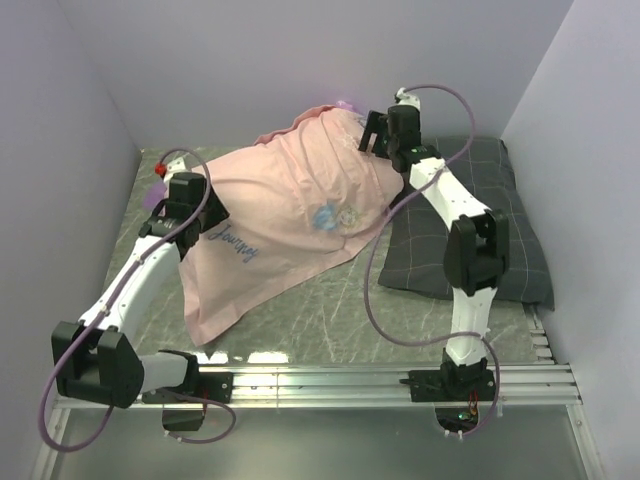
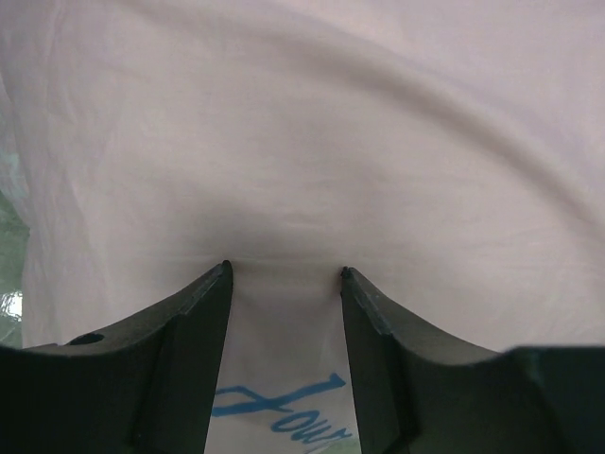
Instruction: Remove the pillowcase from the pillow
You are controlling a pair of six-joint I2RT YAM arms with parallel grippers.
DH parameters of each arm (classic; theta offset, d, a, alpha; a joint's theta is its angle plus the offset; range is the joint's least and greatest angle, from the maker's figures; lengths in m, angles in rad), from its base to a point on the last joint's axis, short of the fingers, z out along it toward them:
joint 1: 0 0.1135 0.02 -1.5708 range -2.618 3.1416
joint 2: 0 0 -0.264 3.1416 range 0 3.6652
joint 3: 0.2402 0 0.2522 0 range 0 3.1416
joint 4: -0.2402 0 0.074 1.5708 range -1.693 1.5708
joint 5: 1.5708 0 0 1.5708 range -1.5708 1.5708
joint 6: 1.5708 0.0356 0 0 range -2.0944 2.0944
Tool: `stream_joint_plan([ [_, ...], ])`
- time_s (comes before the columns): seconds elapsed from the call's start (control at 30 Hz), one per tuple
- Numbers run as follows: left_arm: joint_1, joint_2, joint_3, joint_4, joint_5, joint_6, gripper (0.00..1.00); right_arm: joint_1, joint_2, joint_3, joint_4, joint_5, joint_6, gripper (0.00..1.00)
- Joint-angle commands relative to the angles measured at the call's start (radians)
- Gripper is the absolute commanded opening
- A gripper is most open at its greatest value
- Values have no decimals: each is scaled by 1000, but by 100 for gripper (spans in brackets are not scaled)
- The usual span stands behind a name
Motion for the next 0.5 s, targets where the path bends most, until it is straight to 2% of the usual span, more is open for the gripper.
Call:
stream_joint_plan([
  [0.0, 16, 35, 72, 29, 34, 22, 56, -4, 86, 64, -29, -71, 4, 90],
  [0.07, 22, 55, 97, 28, 48, 30, 57, -4, 100, 49, -28, -153, 16, 80],
  [0.1, 25, 58, 107, 26, 54, 32, 59, -4, 83, 21, -11, -190, 42, 59],
  [0.17, 28, 70, 153, 16, 74, 45, 61, 2, 39, -55, 70, -288, 88, 29],
  [0.2, 28, 76, 173, 13, 87, 51, 63, 9, -30, -165, 113, -322, 139, 13],
  [0.3, 27, 95, 250, -18, 131, 79, 70, 61, -189, -396, 265, -381, 237, 1],
  [0.37, 24, 93, 288, -30, 156, 96, 75, 117, -262, -546, 366, -390, 282, 0],
  [0.43, -5, 90, 311, -40, 168, 113, 82, 168, -345, -623, 434, -391, 322, 0],
  [0.47, -22, 89, 334, -58, 168, 119, 83, 230, -362, -657, 457, -373, 320, 0],
])
